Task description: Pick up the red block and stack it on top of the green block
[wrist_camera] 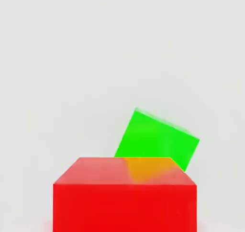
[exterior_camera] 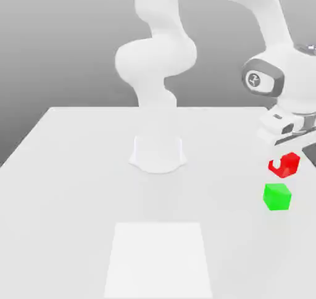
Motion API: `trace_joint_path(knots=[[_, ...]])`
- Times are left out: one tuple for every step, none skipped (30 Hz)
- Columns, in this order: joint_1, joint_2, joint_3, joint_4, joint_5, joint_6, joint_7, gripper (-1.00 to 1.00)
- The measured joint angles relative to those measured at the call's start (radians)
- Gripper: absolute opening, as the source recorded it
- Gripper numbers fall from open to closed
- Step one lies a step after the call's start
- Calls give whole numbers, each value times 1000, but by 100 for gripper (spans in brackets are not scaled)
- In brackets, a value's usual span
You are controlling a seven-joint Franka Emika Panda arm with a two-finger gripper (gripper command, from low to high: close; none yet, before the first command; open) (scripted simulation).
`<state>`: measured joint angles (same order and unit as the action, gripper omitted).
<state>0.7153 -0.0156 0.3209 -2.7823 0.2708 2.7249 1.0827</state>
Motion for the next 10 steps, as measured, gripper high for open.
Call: trace_joint_path(knots=[[6,10,-5,1,4,6,-3,-100],[1,20,1,1,6,13,-4,-100],[1,30,2,2,6,20,-5,-100],[-1,40,3,2,4,27,-3,-100],[-2,50,2,2,1,35,-1,-100],[-4,59,2,2,-5,42,3,-100],[-4,68,0,2,-12,50,8,-100],[-5,76,-1,2,-21,58,14,-100],[-5,84,-4,2,-33,66,22,-100],[-4,92,-7,1,-46,75,31,-100]])
